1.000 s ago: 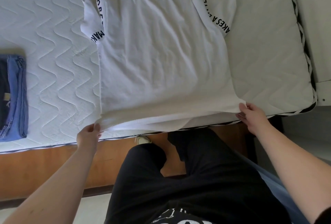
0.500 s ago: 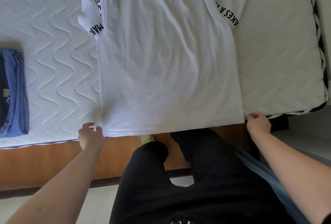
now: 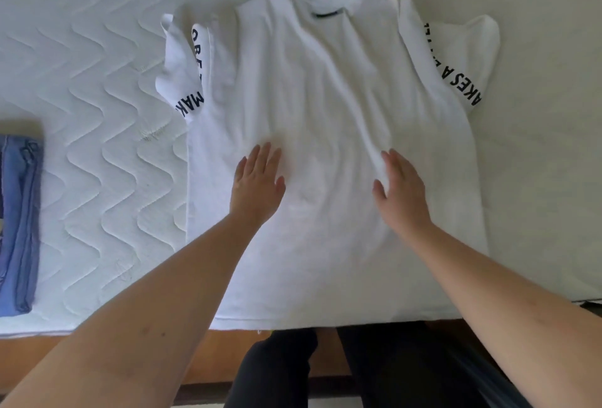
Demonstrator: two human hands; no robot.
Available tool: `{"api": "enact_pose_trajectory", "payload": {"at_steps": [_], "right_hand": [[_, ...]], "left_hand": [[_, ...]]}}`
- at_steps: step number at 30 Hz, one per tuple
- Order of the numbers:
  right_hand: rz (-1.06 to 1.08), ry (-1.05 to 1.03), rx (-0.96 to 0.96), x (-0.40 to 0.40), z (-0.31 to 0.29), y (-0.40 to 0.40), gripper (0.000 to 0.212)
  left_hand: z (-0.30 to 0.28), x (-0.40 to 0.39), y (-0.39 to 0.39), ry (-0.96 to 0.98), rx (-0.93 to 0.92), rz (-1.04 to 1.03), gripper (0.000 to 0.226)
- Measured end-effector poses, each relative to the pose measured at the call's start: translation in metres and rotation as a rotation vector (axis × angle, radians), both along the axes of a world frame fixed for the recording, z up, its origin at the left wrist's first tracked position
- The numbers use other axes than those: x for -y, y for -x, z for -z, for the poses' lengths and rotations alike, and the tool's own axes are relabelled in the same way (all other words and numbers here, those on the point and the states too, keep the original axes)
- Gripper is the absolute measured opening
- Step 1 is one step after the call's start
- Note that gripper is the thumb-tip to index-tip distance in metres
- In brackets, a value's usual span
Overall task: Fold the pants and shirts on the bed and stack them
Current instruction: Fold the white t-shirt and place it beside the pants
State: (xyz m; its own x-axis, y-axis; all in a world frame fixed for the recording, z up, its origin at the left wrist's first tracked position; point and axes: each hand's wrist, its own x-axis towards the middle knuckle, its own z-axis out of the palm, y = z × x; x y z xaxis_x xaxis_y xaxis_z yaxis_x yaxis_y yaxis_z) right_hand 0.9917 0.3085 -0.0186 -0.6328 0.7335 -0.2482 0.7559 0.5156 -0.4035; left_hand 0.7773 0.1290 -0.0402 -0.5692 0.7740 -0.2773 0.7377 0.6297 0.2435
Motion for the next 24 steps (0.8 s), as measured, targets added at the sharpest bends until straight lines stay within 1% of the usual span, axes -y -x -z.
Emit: {"api": "enact_pose_trajectory", "payload": {"at_steps": [4,9,12,15,18,21,24], "right_hand": [[-0.087,0.000,0.088,-0.018,0.016,0.040,0.064],[-0.158,-0.026,0.137,-0.039,0.023,0.088,0.066],[-0.222,-0.050,0.150,-0.049,0.033,0.121,0.066],[-0.187,-0.115,0.159,-0.062,0.045,0.151,0.067],[-0.136,-0.199,0.134,-0.077,0.056,0.180,0.067],[-0.159,-0.278,0.123,-0.095,0.065,0.214,0.065],[-0.176,-0.298,0.149,-0.112,0.069,0.244,0.066]], "left_hand": [[0.013,-0.040,0.036,0.015,-0.032,0.068,0.058],[0.022,-0.059,0.083,0.020,-0.064,0.082,0.058],[0.030,-0.072,0.109,0.005,-0.061,0.051,0.058],[0.041,-0.080,0.134,-0.005,-0.086,0.010,0.059],[0.053,-0.080,0.139,-0.025,-0.144,-0.030,0.064],[0.063,-0.081,0.139,-0.048,-0.165,-0.017,0.065],[0.064,-0.080,0.142,-0.050,-0.173,0.004,0.065]]}}
